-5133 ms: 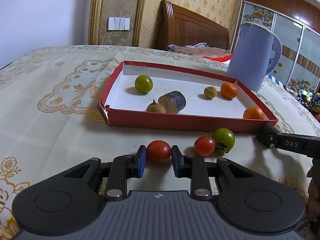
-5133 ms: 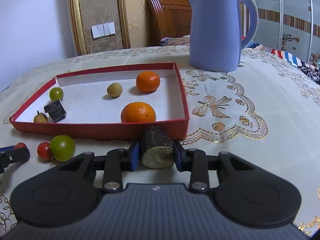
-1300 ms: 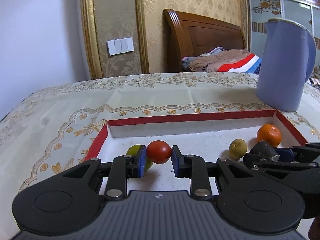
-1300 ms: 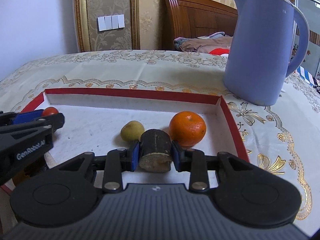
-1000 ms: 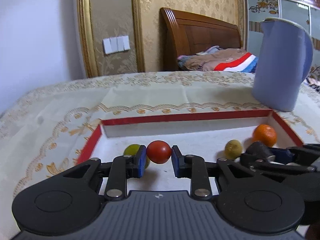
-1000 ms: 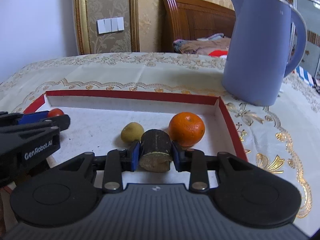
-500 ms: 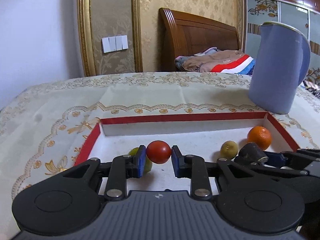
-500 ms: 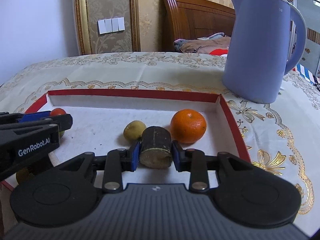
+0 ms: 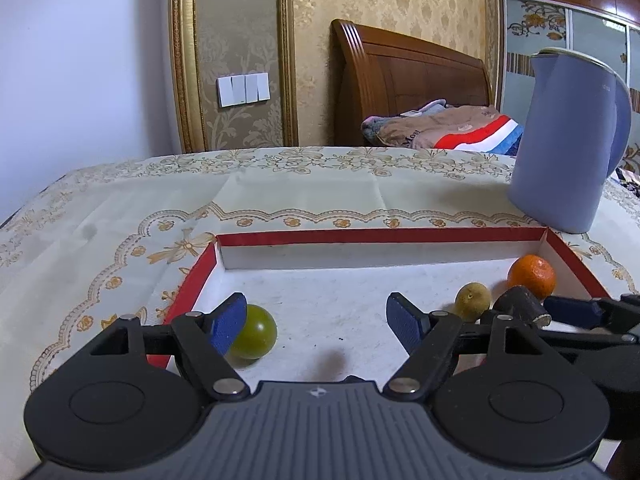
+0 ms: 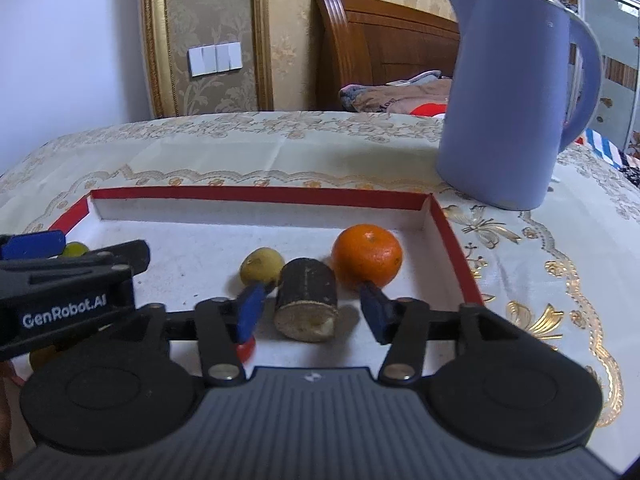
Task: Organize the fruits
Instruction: 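Open the left gripper in the tray while the right releases the log piece there, then withdraw both open grippers from the tray toward the remaining tomatoes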
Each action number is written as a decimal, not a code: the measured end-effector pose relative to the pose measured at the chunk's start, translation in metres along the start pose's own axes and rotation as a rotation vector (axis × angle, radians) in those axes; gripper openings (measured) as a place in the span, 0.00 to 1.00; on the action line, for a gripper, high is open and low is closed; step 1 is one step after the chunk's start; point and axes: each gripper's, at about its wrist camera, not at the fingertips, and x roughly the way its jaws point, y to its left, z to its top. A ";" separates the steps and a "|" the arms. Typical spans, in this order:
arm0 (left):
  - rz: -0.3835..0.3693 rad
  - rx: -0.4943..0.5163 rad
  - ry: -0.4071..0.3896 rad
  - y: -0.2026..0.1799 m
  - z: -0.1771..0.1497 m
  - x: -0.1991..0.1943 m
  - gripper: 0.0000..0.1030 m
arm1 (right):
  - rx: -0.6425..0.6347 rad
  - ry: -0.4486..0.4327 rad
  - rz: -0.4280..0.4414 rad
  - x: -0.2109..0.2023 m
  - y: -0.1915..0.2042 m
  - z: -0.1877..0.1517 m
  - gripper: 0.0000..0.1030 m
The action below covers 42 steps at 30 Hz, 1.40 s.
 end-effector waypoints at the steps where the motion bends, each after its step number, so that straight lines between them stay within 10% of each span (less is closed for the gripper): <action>1: 0.000 -0.003 0.000 0.000 0.000 0.000 0.74 | 0.006 -0.002 -0.001 0.000 -0.001 0.000 0.56; 17: 0.007 -0.022 -0.002 0.007 -0.002 -0.001 0.79 | 0.043 -0.035 -0.034 -0.006 -0.009 -0.001 0.84; 42: -0.070 -0.051 -0.106 0.037 -0.048 -0.085 0.79 | 0.139 -0.139 0.033 -0.079 -0.044 -0.039 0.88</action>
